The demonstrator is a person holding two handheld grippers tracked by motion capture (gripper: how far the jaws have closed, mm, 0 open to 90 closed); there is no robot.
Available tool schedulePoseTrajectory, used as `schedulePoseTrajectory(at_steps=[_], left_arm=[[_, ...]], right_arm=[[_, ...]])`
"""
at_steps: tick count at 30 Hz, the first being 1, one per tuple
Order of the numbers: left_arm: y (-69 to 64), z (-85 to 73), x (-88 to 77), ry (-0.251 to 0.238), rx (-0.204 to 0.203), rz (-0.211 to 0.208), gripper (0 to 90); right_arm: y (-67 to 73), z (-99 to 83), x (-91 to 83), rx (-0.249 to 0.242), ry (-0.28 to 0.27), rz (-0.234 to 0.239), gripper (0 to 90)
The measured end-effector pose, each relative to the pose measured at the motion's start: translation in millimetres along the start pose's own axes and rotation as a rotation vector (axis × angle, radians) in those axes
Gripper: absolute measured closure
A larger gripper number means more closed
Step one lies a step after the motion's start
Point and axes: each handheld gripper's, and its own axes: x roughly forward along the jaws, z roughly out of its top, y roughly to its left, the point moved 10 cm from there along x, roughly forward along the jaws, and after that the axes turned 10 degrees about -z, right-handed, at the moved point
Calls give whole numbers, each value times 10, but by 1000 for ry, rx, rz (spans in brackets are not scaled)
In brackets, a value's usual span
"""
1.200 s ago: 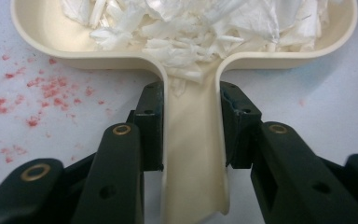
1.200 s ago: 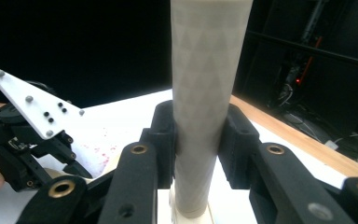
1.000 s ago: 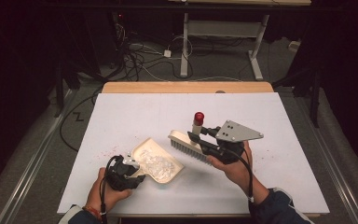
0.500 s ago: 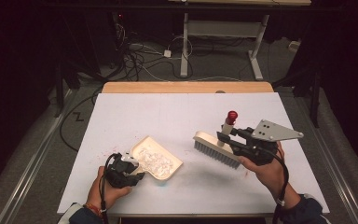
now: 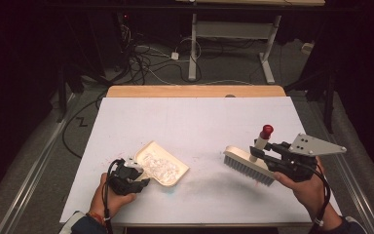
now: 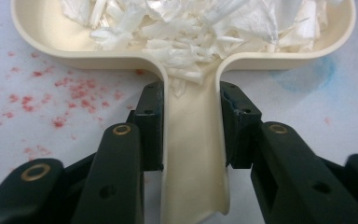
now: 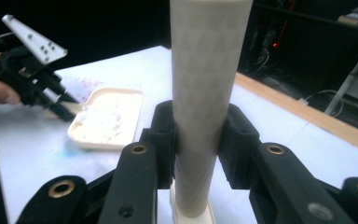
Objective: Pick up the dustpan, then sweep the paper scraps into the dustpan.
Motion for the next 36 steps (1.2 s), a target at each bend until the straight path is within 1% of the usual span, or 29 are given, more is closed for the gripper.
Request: schedulePoseTrajectory(at_steps=[1, 2, 4, 5, 6, 8, 11, 13, 15, 17, 21, 23, 24, 27, 29, 30, 31, 32, 34, 35, 36], left_arm=[[16, 6, -7, -1, -3, 13, 630], [19, 8, -6, -2, -3, 17, 630], [21, 16, -9, -10, -10, 13, 630], [24, 16, -11, -4, -10, 12, 630], [26, 28, -12, -11, -11, 16, 630], [33, 47, -21, -15, -9, 22, 630], [37, 54, -21, -19, -11, 27, 630], [35, 52, -17, -18, -12, 28, 630], [43, 54, -10, -21, -16, 29, 630], [55, 57, 0, -19, -16, 35, 630], [85, 103, -14, -46, -25, 51, 630], [103, 112, -17, -56, -29, 51, 630], [120, 116, -19, -63, -39, 53, 630], [176, 111, -38, -70, -57, 71, 630], [205, 101, -56, -75, -67, 76, 630], [215, 99, -59, -79, -73, 79, 630], [232, 95, -61, -76, -70, 85, 630], [252, 93, -63, -73, -70, 93, 630], [278, 96, -66, -83, -85, 102, 630], [299, 95, -75, -85, -85, 107, 630], [315, 93, -86, -90, -92, 113, 630]], right_arm=[[-8, -12, -17, 1, -1, 2, 705], [-25, -38, -43, -3, 4, 0, 705], [-50, -78, -93, -16, 16, -10, 705], [-56, -93, -126, -20, 19, -5, 705], [-60, -111, -161, -19, 24, 3, 705], [-93, -139, -225, -14, 26, -5, 705], [-138, -197, -293, -21, 42, -16, 705], [-145, -258, -320, -13, 66, -6, 705], [-141, -280, -320, -14, 72, -4, 705], [-135, -332, -314, -19, 94, 2, 705], [-124, -420, -314, 2, 115, 32, 705], [-121, -470, -344, 11, 137, 54, 704], [-141, -491, -370, 14, 144, 57, 704], [-158, -502, -389, 15, 147, 52, 704], [-166, -503, -407, 14, 150, 52, 704], [-165, -490, -426, 18, 144, 63, 704], [-165, -490, -426, 18, 144, 63, 704], [-163, -487, -436, 32, 146, 74, 704], [-169, -485, -455, 55, 153, 88, 704], [-174, -480, -459, 58, 150, 87, 704], [-187, -481, -470, 47, 153, 82, 704]])
